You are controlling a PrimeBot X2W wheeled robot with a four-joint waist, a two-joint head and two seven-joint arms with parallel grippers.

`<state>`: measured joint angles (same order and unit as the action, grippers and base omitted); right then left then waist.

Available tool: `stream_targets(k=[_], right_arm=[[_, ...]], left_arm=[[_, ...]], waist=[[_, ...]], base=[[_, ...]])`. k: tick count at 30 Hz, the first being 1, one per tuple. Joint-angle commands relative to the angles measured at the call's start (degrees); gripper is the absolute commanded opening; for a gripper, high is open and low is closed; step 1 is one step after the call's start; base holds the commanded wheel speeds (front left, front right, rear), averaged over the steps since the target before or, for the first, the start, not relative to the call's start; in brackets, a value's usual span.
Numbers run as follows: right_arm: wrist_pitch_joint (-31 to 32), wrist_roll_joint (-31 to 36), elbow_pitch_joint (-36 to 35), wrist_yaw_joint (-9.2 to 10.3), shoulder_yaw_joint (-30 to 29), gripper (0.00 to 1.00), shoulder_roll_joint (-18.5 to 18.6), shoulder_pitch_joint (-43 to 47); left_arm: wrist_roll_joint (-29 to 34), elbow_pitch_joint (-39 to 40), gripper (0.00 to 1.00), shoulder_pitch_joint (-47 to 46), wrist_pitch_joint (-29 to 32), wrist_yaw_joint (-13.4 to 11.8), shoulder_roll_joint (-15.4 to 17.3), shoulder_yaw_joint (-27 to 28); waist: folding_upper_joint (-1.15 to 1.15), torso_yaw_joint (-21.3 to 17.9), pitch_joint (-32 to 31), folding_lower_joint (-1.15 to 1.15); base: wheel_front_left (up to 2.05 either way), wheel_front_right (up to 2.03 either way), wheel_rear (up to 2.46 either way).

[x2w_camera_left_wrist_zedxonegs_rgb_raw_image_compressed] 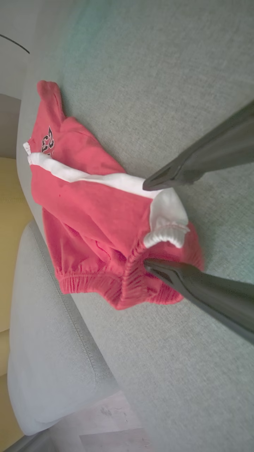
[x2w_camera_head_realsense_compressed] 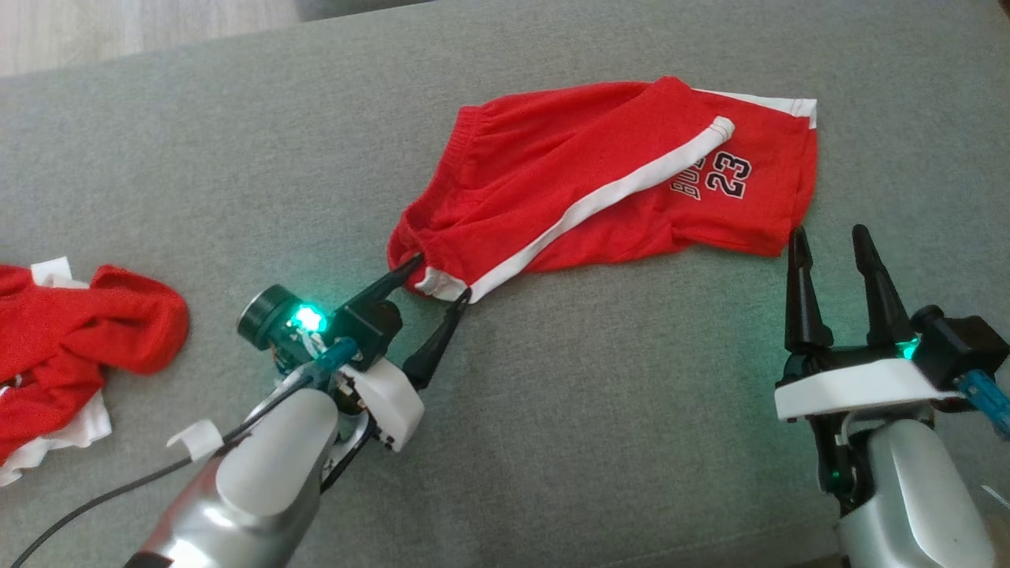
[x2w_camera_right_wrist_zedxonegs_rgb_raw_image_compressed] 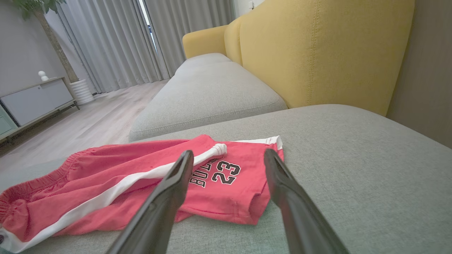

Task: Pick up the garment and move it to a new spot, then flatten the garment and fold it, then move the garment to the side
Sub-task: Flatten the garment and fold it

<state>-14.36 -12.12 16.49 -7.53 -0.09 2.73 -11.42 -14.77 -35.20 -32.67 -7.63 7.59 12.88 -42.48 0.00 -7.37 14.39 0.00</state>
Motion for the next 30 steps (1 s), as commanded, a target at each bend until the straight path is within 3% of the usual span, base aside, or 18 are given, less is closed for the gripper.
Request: stream_targets(k=[1, 3, 4, 5, 6, 7, 15, 20, 30], right_arm=[[-0.6, -0.5, -1.7, 0.04, 1.4, 1.00, 0.1, -1.6], [-0.6, -0.6, -1.8, 0.04, 1.3, 1.00, 0.1, -1.6], [-0.6, -0.6, -1.8, 0.04, 1.2, 1.00, 0.1, -1.6], [-0.6, -0.6, -1.8, 0.04, 1.1, 1.00, 0.1, -1.6], [-0.6, -0.6, -1.7, 0.04, 1.0, 1.00, 0.1, -1.6], [-0.6, -0.5, -1.5, 0.04, 0.9, 1.00, 0.1, -1.6], [-0.3, 3.1, 1.8, 0.04, 0.7, 1.00, 0.1, -3.9], [4.2, 6.2, 7.1, 0.04, -1.6, 1.00, 0.1, -9.6], [14.2, 3.5, 23.0, 0.04, -7.3, 1.00, 0.1, -24.6]], left_arm=[[-0.5, 1.0, 1.00, -2.7, 0.0, -0.1, 1.6, 1.7], [-0.8, 0.3, 0.95, -3.0, 0.5, -0.1, 1.8, 1.7], [-0.9, 0.1, 0.82, -3.1, 0.6, -0.1, 1.8, 1.7], [-1.3, -0.1, 0.46, -3.1, 0.6, -0.1, 1.7, 1.7], [-1.5, -0.3, 0.17, -3.2, 0.7, -0.1, 1.6, 1.6], [-1.7, -0.4, 0.00, -3.2, 0.9, -0.1, 1.5, 1.3], [-4.7, 0.5, 0.00, -3.5, -2.6, -1.0, 0.4, 2.8], [-7.8, 3.0, 0.00, -3.4, -5.4, -1.8, -1.5, 5.7], [-7.9, 3.9, 0.00, -4.1, -6.5, -1.9, -3.9, 4.8]], waist=[[0.00, -0.1, 0.1, 0.00], [0.00, -0.2, 0.1, 0.00], [0.00, -0.2, 0.1, 0.00], [0.00, -0.2, 0.1, 0.00], [0.00, -0.1, 0.1, 0.00], [0.00, 0.0, 0.0, 0.00], [0.00, 2.3, -0.7, 0.00], [0.00, 4.3, -0.5, 0.00], [0.00, 7.7, 2.1, 0.00]], base=[[0.00, 0.00, 0.00], [0.00, 0.00, 0.00], [0.00, 0.00, 0.00], [0.00, 0.00, 0.00], [0.00, 0.00, 0.00], [0.00, 0.00, 0.00], [0.00, 0.00, 0.00], [0.00, 0.00, 0.00], [0.00, 0.00, 0.00]])
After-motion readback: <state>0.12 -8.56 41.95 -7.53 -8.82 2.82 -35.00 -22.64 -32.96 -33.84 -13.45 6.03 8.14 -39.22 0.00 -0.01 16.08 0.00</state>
